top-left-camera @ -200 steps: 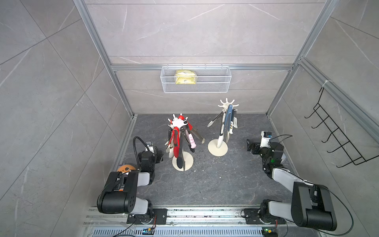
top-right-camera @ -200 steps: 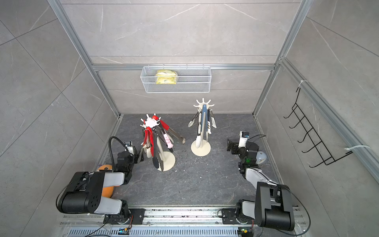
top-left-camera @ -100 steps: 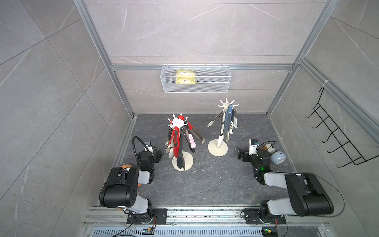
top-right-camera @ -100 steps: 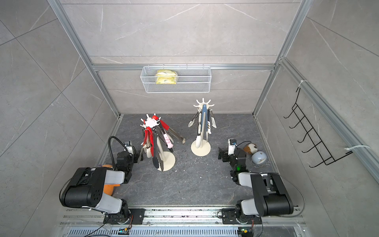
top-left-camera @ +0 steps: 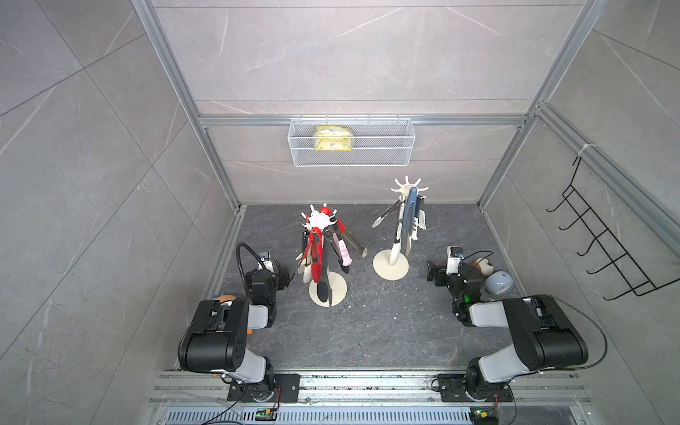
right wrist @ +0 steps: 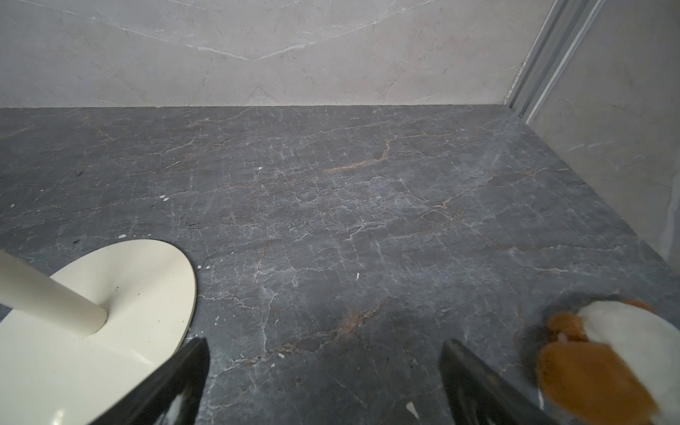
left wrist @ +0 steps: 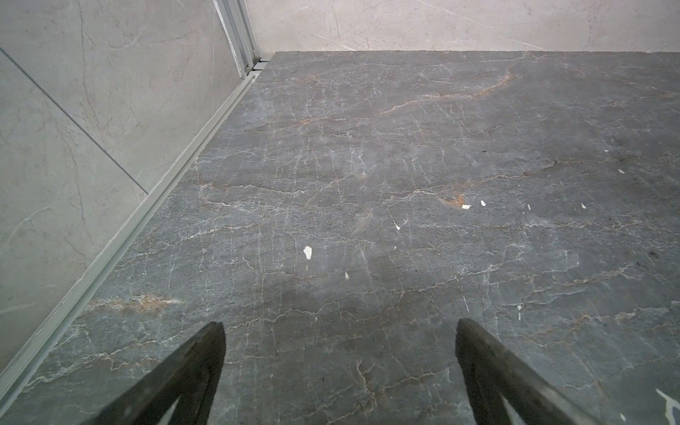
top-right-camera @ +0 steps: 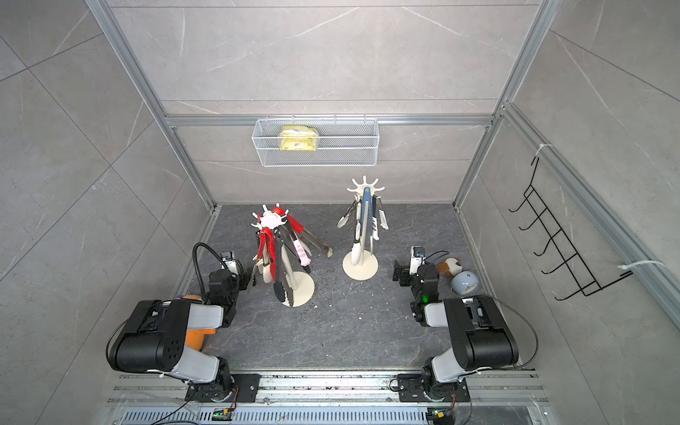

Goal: Hang food tongs on kitchen utensil racks
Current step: Reset both arms

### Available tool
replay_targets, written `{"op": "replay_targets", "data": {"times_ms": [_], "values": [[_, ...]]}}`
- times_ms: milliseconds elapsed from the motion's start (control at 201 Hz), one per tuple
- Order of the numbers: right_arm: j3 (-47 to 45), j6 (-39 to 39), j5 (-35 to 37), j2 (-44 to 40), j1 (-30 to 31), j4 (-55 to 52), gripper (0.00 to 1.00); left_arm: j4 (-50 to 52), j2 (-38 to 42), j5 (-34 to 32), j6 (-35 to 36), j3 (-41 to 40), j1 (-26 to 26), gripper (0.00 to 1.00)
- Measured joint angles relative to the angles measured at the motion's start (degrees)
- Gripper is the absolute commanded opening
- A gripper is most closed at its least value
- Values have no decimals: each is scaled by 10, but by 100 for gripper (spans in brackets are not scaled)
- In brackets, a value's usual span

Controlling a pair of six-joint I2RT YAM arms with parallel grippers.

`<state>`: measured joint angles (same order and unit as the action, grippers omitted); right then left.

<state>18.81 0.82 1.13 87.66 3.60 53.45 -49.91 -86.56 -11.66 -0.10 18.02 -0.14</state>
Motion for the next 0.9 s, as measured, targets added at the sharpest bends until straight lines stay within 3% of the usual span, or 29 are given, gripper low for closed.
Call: {"op": "replay_targets", "data": {"times_ms": [164,896], "values": [[0,0,0,0,0,0,100,9,0,9,-6,8,21,100],[1,-5,-13,0,0,0,100,11,0,16,-9,8,21,100]]}}
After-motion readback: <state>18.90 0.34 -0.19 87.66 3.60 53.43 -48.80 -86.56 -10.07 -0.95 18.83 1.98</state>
